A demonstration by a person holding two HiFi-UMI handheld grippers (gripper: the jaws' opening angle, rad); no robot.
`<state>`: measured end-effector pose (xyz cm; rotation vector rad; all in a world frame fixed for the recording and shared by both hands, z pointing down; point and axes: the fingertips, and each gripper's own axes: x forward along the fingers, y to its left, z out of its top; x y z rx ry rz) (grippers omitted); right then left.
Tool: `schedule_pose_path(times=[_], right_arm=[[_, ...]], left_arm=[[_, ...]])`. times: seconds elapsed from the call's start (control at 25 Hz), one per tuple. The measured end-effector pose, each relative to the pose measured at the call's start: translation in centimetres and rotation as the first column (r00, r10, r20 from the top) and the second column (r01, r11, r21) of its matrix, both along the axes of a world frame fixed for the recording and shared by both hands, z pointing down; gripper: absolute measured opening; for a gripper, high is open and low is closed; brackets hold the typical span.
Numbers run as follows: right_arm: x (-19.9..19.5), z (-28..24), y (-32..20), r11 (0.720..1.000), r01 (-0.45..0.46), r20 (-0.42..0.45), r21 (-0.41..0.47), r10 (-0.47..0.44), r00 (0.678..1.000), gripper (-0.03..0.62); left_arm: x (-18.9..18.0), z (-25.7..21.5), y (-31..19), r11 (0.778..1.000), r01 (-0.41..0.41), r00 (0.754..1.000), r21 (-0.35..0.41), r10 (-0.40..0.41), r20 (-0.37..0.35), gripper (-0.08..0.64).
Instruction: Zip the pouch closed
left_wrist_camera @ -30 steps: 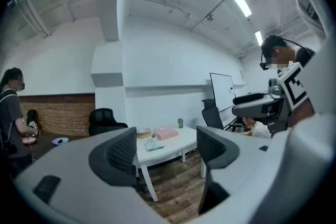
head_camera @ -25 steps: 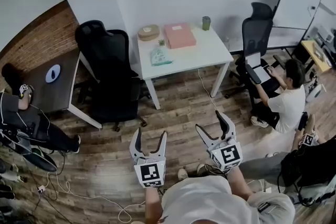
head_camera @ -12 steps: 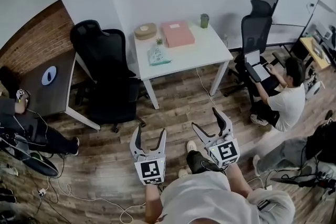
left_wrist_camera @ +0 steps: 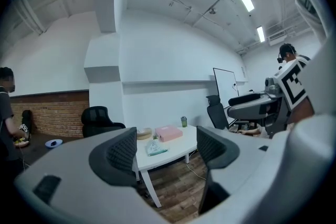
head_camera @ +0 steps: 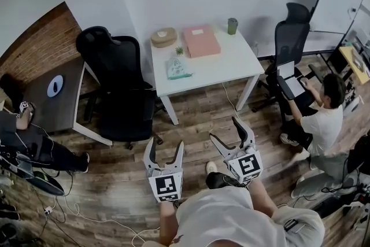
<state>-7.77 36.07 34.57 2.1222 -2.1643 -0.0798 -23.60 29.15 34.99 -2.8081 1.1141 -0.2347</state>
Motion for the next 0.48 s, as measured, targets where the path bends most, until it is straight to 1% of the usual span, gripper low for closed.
schedule_pose_path(times=[0.48], right_arm=[[7.0, 0.3, -7.4, 0.998, 0.059, 0.031, -0.014, -0.058, 0.998, 0.374]], left_arm=[[6.7, 0.0, -6.5, 0.998, 0.059, 0.998, -0.015, -0.059, 0.03, 0.351]])
